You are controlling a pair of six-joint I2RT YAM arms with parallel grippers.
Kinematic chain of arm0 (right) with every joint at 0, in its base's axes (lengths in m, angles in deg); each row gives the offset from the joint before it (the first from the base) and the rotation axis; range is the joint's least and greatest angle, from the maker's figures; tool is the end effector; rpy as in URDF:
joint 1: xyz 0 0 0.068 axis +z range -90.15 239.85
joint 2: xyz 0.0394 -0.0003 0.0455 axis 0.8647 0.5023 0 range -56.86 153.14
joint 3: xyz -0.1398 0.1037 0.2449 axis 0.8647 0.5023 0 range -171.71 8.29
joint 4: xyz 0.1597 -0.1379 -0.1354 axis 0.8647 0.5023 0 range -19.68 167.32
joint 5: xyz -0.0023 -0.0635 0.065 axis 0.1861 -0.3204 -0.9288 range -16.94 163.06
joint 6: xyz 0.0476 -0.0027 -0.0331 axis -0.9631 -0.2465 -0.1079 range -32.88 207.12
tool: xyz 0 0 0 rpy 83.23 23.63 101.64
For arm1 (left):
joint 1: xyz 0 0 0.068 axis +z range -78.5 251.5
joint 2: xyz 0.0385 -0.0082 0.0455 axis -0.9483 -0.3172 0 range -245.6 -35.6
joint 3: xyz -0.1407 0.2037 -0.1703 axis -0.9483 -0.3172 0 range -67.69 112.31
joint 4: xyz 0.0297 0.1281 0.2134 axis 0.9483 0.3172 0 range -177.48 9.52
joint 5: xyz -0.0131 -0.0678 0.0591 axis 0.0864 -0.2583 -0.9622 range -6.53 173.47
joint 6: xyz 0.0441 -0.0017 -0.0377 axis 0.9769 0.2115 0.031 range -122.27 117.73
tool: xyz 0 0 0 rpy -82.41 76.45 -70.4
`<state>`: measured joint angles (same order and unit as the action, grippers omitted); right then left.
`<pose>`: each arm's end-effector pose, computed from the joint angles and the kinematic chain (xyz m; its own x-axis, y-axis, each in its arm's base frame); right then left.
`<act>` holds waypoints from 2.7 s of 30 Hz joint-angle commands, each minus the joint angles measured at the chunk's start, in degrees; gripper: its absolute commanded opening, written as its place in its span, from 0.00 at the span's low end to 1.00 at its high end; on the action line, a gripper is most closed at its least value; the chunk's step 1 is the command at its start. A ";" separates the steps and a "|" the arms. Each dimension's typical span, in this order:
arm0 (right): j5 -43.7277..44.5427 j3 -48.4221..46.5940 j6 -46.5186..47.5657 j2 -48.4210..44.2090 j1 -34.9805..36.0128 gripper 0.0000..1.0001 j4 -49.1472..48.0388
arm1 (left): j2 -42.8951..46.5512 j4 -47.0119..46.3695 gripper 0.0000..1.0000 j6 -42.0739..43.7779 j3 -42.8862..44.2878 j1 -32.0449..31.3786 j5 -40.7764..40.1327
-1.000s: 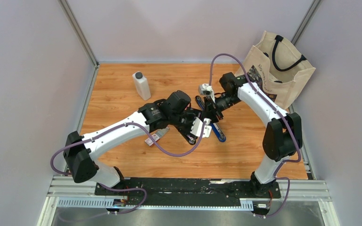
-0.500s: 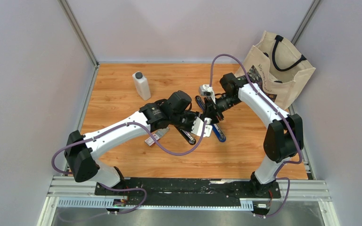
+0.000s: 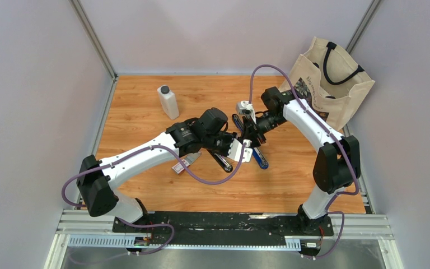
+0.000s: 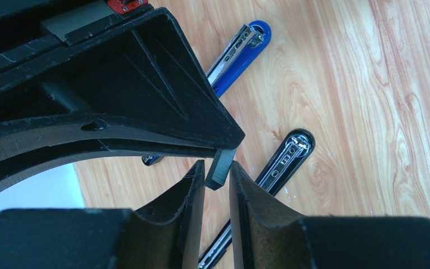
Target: Load the staples into the stapler
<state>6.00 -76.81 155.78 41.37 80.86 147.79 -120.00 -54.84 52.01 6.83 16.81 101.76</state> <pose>0.2681 0.1441 0.3181 -0.2177 -0.4726 -0.8539 -0.9170 -0.2005 0.3448 0.1715 -0.2648 0.3470 0.5096 0.6144 -0.6024 0.8475 -0.2376 0.4746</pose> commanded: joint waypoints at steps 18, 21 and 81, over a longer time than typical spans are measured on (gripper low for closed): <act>-1.31 -2.00 0.86 -2.52 -2.29 0.42 17.98 | 0.38 -0.30 0.25 -2.95 -0.17 -0.50 2.63; 0.18 -1.83 0.94 -2.87 -3.08 0.44 17.89 | 0.73 0.23 0.25 -4.09 -0.08 -0.59 2.11; 68.83 41.51 -37.82 -14.30 2.81 0.30 -31.94 | 40.10 12.71 0.89 -22.64 -18.80 27.27 -12.39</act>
<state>72.18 -36.24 115.54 28.04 84.73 119.55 -80.75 -40.24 30.90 -11.16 43.23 88.62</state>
